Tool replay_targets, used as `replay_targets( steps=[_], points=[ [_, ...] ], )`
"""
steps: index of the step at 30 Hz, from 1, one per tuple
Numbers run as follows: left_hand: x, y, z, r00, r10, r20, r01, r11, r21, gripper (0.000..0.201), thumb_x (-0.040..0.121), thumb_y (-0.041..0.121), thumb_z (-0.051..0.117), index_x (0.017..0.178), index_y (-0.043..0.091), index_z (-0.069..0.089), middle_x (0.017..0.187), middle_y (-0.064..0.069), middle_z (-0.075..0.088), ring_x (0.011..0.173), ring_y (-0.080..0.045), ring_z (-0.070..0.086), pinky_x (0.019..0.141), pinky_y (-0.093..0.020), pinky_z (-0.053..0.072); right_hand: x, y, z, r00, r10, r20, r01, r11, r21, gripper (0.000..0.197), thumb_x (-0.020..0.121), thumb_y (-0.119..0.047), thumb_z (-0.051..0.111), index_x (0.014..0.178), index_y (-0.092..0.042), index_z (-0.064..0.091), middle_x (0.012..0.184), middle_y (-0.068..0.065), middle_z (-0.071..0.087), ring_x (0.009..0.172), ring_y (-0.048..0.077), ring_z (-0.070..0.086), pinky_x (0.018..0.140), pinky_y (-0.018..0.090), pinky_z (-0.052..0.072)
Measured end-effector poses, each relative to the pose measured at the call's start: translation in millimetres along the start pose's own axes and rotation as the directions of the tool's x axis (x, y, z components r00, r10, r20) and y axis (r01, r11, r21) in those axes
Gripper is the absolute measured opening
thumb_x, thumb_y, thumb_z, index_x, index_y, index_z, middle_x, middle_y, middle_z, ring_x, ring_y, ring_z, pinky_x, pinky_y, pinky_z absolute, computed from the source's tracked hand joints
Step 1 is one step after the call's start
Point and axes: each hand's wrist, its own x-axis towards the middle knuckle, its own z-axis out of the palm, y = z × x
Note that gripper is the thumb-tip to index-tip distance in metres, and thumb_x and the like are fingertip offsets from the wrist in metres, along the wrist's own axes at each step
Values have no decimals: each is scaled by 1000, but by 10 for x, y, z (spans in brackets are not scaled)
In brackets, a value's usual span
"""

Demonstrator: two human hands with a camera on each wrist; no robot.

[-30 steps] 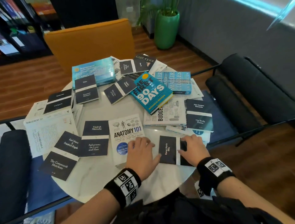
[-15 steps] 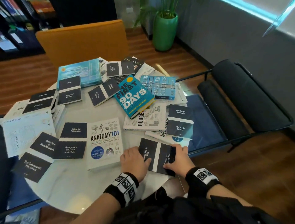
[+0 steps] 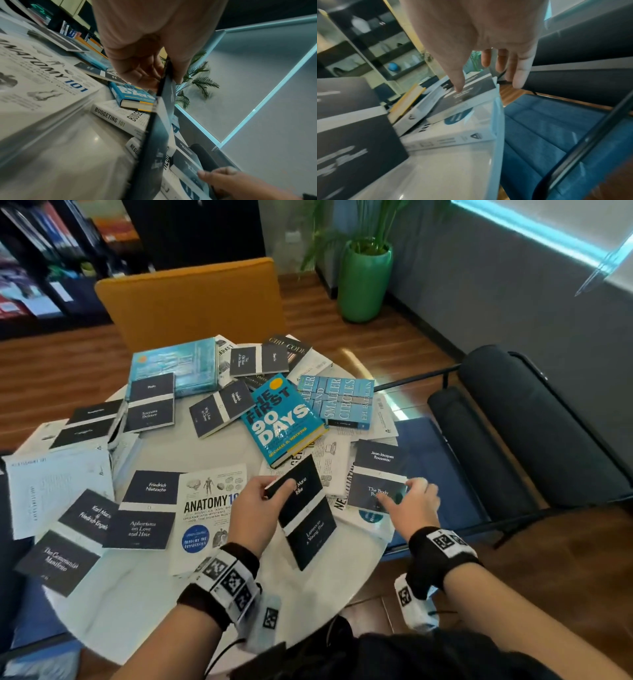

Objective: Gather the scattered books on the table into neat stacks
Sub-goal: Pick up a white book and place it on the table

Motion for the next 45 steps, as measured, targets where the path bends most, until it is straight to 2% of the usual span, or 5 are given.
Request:
replay_targets(
  steps=[18, 27, 35, 39, 45],
  points=[
    [177, -89, -119, 994, -113, -8, 111, 987, -117, 41, 96, 50, 46, 117, 15, 51, 104, -2, 61, 100, -23, 60, 92, -39, 49, -291, -396, -372, 992, -114, -45, 120, 832, 541, 13, 98, -22, 51, 106, -14, 45, 96, 3, 65, 77, 16, 67, 55, 22, 51],
    [195, -200, -482, 985, -167, 31, 166, 903, -396, 59, 81, 63, 62, 118, 17, 56, 116, -9, 67, 104, -23, 66, 85, -47, 58, -813, -876, 200, 844, -349, 408, -17, 743, 669, 25, 98, -10, 51, 123, -7, 46, 78, 14, 65, 50, 24, 57, 50, 31, 50],
    [146, -666, -1342, 973, -215, -86, 152, 873, -464, 67, 71, 20, 86, 123, 9, 46, 113, -3, 67, 102, -16, 67, 85, -36, 56, -1215, -1476, 872, 680, -537, 499, 388, 841, 377, 34, 94, -31, 58, 127, -22, 58, 120, -4, 53, 117, 13, 46, 101, 29, 40],
    [236, -938, -1821, 946, -277, -169, 185, 889, -420, 69, 72, 20, 85, 125, 9, 44, 116, -4, 66, 105, -22, 65, 94, -48, 53, -1408, -1871, 1168, 612, -498, 614, 365, 867, 340, 27, 94, -27, 57, 121, -23, 53, 110, -6, 57, 87, 1, 53, 78, 17, 40],
    [470, -1344, -2414, 898, -360, -254, 304, 923, -234, 66, 74, 17, 83, 124, 7, 41, 112, -5, 61, 104, -25, 60, 98, -48, 49, -1364, -2053, 1526, 744, -453, 491, 467, 878, 102, 29, 91, -29, 56, 119, -23, 60, 122, 3, 55, 113, 21, 51, 98, 37, 45]
  ],
)
